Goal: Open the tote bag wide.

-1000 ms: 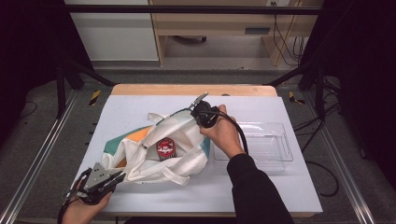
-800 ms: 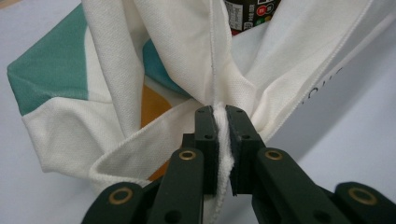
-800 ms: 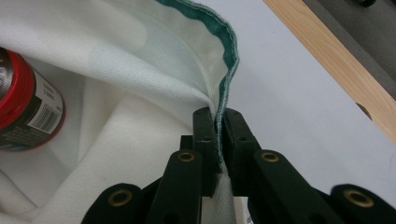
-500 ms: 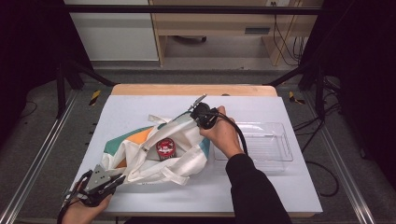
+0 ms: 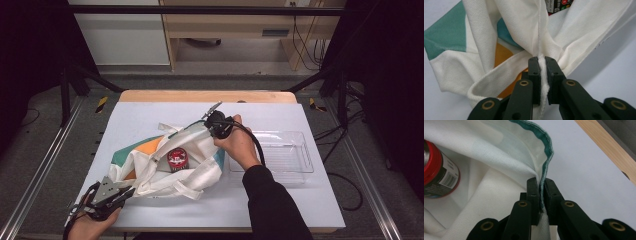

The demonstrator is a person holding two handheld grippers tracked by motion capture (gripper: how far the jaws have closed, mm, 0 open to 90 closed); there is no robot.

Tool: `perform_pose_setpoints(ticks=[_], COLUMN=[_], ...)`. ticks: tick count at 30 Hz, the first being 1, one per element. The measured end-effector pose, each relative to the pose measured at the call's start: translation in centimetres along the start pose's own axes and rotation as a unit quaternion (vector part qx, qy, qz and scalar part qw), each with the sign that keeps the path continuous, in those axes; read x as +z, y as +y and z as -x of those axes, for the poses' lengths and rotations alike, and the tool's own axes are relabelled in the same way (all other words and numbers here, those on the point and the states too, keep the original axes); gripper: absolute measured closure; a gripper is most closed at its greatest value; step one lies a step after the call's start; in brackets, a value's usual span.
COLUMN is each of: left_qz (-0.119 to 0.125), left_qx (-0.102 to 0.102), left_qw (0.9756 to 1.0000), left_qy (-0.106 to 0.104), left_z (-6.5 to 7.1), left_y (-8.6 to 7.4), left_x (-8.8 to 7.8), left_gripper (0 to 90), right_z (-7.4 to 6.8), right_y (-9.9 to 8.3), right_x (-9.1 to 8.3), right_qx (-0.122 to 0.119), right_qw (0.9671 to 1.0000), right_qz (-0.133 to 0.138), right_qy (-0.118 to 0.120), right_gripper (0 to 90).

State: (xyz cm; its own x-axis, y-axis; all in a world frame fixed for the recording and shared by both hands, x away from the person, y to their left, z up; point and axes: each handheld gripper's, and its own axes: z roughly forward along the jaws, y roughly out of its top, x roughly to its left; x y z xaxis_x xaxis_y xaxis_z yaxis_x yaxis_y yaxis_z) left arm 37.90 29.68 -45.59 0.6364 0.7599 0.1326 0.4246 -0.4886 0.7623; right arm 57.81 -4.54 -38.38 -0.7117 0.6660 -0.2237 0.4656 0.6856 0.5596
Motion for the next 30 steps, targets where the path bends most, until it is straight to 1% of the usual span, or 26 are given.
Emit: perform_pose_setpoints(ticks=[2, 3, 4, 5, 6, 7, 8, 11, 14, 15, 16, 17, 18, 20, 21, 24, 27, 30], left_qz=[0.005, 0.005, 0.006, 0.011, 0.01, 0.015, 0.02, 0.031, 0.042, 0.044, 0.048, 0.051, 0.052, 0.063, 0.067, 0.08, 0.085, 0.083], left_qx=[-0.002, -0.003, -0.004, -0.01, -0.024, -0.016, -0.016, -0.017, -0.017, -0.018, -0.017, -0.016, -0.016, -0.019, -0.019, -0.023, -0.019, -0.017], left_qw=[1.0, 1.0, 1.0, 0.9999, 0.9995, 0.9997, 0.9996, 0.9994, 0.999, 0.9989, 0.9987, 0.9986, 0.9985, 0.9978, 0.9975, 0.9964, 0.996, 0.9962], left_qy=[0.001, 0.0, 0.0, -0.001, -0.017, -0.007, -0.007, -0.001, 0.002, 0.004, 0.006, 0.006, 0.008, 0.013, 0.014, 0.017, 0.019, 0.02], left_z=[0.0, 0.0, 0.0, -0.1, 0.1, -0.1, -0.2, -0.3, -0.3, -0.2, -0.2, -0.2, -0.2, -0.2, -0.2, -0.2, 0.0, 0.1], left_y=[0.0, 0.0, 0.0, -0.1, -0.1, -0.1, -0.1, -0.1, 0.0, 0.1, 0.1, 0.2, 0.2, 0.3, 0.3, 0.5, 0.7, 0.7], left_x=[0.0, 0.0, 0.0, 0.0, 0.1, 0.0, 0.0, 0.0, -0.1, -0.1, -0.1, -0.2, -0.2, -0.3, -0.4, -0.7, -0.8, -0.6], left_gripper=[83.4, 83.1, 83.1, 82.8, 82.4, 81.8, 81.1, 75.4, 70.5, 65.0, 65.0, 62.5, 62.5, 58.4, 57.6, 55.1, 53.6, 52.6], right_z=[-0.1, -0.1, -0.1, -0.1, 0.0, 0.1, 0.1, 0.2, -0.1, -0.4, -0.4, -0.8, -0.8, -1.3, -1.5, -2.2, -2.9, -3.8], right_y=[0.0, 0.1, 0.1, 0.1, 0.1, 0.1, 0.1, -0.1, -0.7, -1.2, -1.2, -1.9, -1.9, -2.7, -3.1, -4.1, -4.8, -5.4], right_x=[0.0, -0.1, -0.1, -0.2, -0.4, -0.8, -1.1, -2.4, -4.0, -5.1, -5.1, -6.0, -6.0, -7.0, -7.4, -8.5, -9.1, -9.6], right_qx=[0.0, 0.001, 0.001, 0.004, 0.007, 0.014, 0.018, 0.023, 0.019, 0.016, 0.016, 0.014, 0.014, 0.009, 0.011, 0.007, 0.006, 0.006], right_qw=[1.0, 1.0, 1.0, 0.9999, 0.9998, 0.9995, 0.9991, 0.9978, 0.9965, 0.9954, 0.9954, 0.9944, 0.9944, 0.9932, 0.9927, 0.9914, 0.9898, 0.9884], right_qz=[0.004, 0.008, 0.008, 0.012, 0.02, 0.029, 0.037, 0.063, 0.081, 0.093, 0.093, 0.102, 0.102, 0.111, 0.116, 0.123, 0.131, 0.136], right_qy=[0.002, -0.004, -0.004, -0.004, -0.005, -0.004, -0.003, 0.004, 0.007, 0.016, 0.016, 0.024, 0.024, 0.032, 0.033, 0.045, 0.056, 0.067], right_gripper=[80.7, 72.1, 72.1, 67.3, 62.3, 56.0, 54.1, 45.7, 39.2, 36.7, 36.7, 33.5, 33.5, 32.2, 30.8, 30.0, 29.7, 29.8])
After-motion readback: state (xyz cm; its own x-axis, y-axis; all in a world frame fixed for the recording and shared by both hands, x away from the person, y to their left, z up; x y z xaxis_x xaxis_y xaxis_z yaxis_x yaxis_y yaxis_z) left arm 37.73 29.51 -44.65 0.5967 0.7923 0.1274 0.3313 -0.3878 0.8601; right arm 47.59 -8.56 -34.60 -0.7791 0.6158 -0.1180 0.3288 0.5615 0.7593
